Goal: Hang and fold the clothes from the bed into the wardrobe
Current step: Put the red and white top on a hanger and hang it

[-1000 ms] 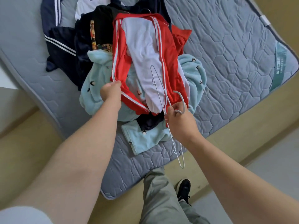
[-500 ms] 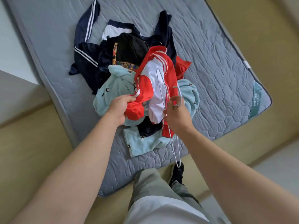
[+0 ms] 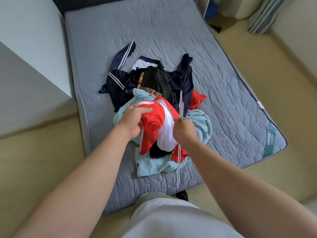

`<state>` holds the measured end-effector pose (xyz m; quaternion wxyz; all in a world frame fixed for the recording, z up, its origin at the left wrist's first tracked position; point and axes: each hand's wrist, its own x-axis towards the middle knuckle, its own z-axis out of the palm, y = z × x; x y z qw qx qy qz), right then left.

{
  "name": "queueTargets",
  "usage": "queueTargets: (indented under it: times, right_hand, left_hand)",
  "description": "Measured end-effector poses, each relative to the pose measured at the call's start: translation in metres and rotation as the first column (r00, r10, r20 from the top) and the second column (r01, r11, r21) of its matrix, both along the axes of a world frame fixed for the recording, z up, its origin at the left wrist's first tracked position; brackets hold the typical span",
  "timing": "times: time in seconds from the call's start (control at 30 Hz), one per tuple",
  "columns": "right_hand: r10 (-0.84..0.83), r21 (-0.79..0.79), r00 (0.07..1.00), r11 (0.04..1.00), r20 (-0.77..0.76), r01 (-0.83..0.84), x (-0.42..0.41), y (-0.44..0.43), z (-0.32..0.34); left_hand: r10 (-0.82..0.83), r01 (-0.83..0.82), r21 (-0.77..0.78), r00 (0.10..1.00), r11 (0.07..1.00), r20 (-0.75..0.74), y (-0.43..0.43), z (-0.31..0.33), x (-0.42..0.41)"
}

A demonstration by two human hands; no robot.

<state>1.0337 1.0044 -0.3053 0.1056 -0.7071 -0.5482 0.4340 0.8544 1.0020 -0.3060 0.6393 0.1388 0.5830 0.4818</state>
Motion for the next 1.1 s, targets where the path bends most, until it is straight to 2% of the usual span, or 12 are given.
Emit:
queueTargets:
  times: [0.07, 0.17, 0.27, 0.37, 0.47, 0.57, 0.67, 0.73, 0.8, 0.9, 1.0, 1.1]
  right_hand:
    - [0.016, 0.025, 0.998, 1.0, -0.06, -0.014, -0.001, -0.007, 0.012]
    - [0.03, 0.054, 0.96, 0.998, -0.277, -0.016, 0.003, -0.025, 0.036]
    - [0.128, 0.095, 0.927, 0.99, -0.353, -0.101, 0.016, -0.034, 0.051]
    - [0.141, 0.117, 0.942, 0.987, -0.306, -0.109, 0.027, -0.037, 0.055]
    - [0.166, 0.211, 0.945, 0.971, -0.282, -0.108, 0.034, -0.044, 0.06]
    - [0.285, 0.31, 0.944, 0.924, -0.164, -0.225, 0.036, -0.045, 0.068]
    - [0.328, 0.324, 0.943, 0.899, -0.055, -0.294, 0.034, -0.041, 0.078]
    - [0.347, 0.311, 0.937, 0.895, -0.033, -0.32, 0.032, -0.041, 0.084]
    - [0.32, 0.298, 0.94, 0.914, -0.12, -0.273, 0.029, -0.041, 0.09]
    - [0.212, 0.22, 0.933, 0.964, -0.291, -0.151, 0.023, -0.042, 0.101]
    - [0.101, 0.13, 0.896, 0.99, -0.432, -0.049, 0.012, -0.045, 0.116]
    - [0.01, 0.064, 0.803, 0.997, -0.595, 0.036, 0.001, -0.052, 0.132]
  left_hand:
    - [0.012, -0.012, 0.039, 1.0, 0.999, -0.007, -0.005, 0.02, 0.011]
    - [0.03, -0.028, 0.097, 0.999, 0.995, -0.016, -0.014, 0.05, 0.035]
    - [0.022, -0.007, 0.155, 0.995, 0.988, -0.096, -0.023, 0.078, 0.052]
    - [0.049, -0.014, 0.202, 0.984, 0.979, -0.169, -0.038, 0.106, 0.065]
    - [0.089, -0.05, 0.271, 0.987, 0.961, -0.134, -0.052, 0.132, 0.076]
    - [0.062, -0.022, 0.298, 0.99, 0.954, -0.126, -0.063, 0.152, 0.088]
    - [-0.019, 0.013, 0.311, 1.0, 0.95, 0.017, -0.072, 0.164, 0.086]
    - [0.02, -0.039, 0.292, 0.997, 0.956, 0.068, -0.076, 0.162, 0.073]
    - [0.164, -0.132, 0.246, 0.98, 0.96, -0.113, -0.082, 0.152, 0.055]
    - [0.264, -0.223, 0.141, 0.84, 0.965, -0.474, -0.102, 0.12, 0.026]
    - [0.155, -0.223, -0.021, 0.737, 0.975, -0.657, -0.125, 0.087, -0.005]
    - [-0.079, -0.045, -0.13, 0.593, 0.99, -0.801, -0.145, 0.073, -0.024]
